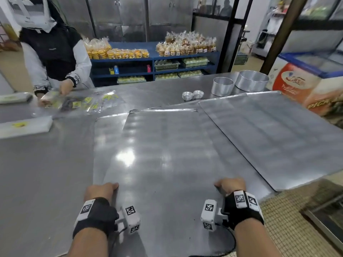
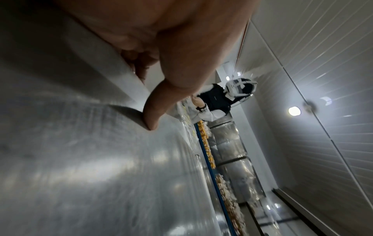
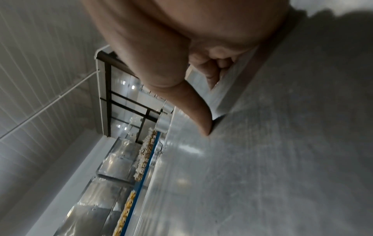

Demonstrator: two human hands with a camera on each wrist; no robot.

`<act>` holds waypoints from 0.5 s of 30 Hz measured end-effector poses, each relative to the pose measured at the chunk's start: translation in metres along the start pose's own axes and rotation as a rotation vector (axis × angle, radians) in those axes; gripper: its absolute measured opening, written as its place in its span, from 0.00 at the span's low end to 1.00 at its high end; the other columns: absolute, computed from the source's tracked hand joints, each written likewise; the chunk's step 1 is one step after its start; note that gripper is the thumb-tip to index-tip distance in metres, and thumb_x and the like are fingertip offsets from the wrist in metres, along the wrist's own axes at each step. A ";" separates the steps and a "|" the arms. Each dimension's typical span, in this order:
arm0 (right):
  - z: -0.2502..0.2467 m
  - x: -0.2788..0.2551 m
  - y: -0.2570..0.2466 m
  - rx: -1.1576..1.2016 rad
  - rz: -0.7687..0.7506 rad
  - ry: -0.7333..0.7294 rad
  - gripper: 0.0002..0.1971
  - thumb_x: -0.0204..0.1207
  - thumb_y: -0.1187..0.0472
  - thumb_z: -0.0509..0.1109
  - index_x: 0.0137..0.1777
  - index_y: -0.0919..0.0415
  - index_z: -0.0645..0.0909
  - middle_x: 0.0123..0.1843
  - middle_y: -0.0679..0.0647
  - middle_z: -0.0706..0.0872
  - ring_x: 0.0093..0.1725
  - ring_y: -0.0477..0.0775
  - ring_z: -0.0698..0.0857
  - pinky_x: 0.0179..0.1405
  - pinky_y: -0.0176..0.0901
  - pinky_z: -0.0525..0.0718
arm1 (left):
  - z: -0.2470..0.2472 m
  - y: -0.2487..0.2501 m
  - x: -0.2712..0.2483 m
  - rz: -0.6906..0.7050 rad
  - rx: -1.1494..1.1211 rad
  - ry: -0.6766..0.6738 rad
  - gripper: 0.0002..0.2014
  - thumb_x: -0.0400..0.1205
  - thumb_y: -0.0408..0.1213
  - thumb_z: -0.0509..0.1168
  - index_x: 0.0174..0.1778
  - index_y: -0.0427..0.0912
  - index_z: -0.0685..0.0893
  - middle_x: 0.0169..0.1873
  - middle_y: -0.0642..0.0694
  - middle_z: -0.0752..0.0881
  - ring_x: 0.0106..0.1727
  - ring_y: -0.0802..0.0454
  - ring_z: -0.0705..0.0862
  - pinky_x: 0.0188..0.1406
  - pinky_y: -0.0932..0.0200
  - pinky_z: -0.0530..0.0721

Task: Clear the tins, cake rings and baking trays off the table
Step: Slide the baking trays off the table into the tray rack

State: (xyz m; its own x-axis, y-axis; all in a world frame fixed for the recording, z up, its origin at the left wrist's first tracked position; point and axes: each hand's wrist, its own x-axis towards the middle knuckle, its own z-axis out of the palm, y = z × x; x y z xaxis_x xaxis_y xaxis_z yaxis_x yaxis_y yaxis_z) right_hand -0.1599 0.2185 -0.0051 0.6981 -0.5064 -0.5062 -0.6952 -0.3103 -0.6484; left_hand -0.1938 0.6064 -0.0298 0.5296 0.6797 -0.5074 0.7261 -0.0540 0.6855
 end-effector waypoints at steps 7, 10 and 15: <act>-0.035 -0.032 0.044 0.197 0.162 0.153 0.21 0.60 0.67 0.86 0.51 0.76 0.85 0.42 0.63 0.89 0.39 0.58 0.88 0.41 0.46 0.85 | 0.018 0.031 -0.016 0.132 0.058 -0.169 0.25 0.69 0.38 0.83 0.52 0.22 0.86 0.48 0.29 0.89 0.46 0.32 0.88 0.52 0.39 0.89; -0.053 -0.045 0.067 0.274 0.210 0.211 0.21 0.62 0.67 0.85 0.53 0.75 0.86 0.48 0.66 0.90 0.44 0.62 0.89 0.41 0.46 0.84 | 0.037 0.040 -0.028 0.214 0.103 -0.226 0.25 0.70 0.36 0.82 0.55 0.22 0.85 0.47 0.31 0.88 0.44 0.34 0.87 0.47 0.45 0.87; -0.095 -0.066 0.106 0.387 0.280 0.355 0.15 0.67 0.69 0.83 0.43 0.73 0.79 0.42 0.65 0.85 0.40 0.62 0.83 0.41 0.47 0.79 | 0.080 0.060 -0.059 0.323 0.172 -0.346 0.21 0.71 0.38 0.82 0.45 0.26 0.82 0.45 0.31 0.88 0.46 0.31 0.88 0.49 0.43 0.89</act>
State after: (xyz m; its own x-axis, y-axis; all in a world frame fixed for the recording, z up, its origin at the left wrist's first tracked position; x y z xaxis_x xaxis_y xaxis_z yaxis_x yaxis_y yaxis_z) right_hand -0.2960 0.1420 0.0134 0.3505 -0.7854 -0.5103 -0.6851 0.1565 -0.7114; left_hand -0.1458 0.5044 -0.0006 0.8322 0.3275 -0.4473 0.5478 -0.3613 0.7546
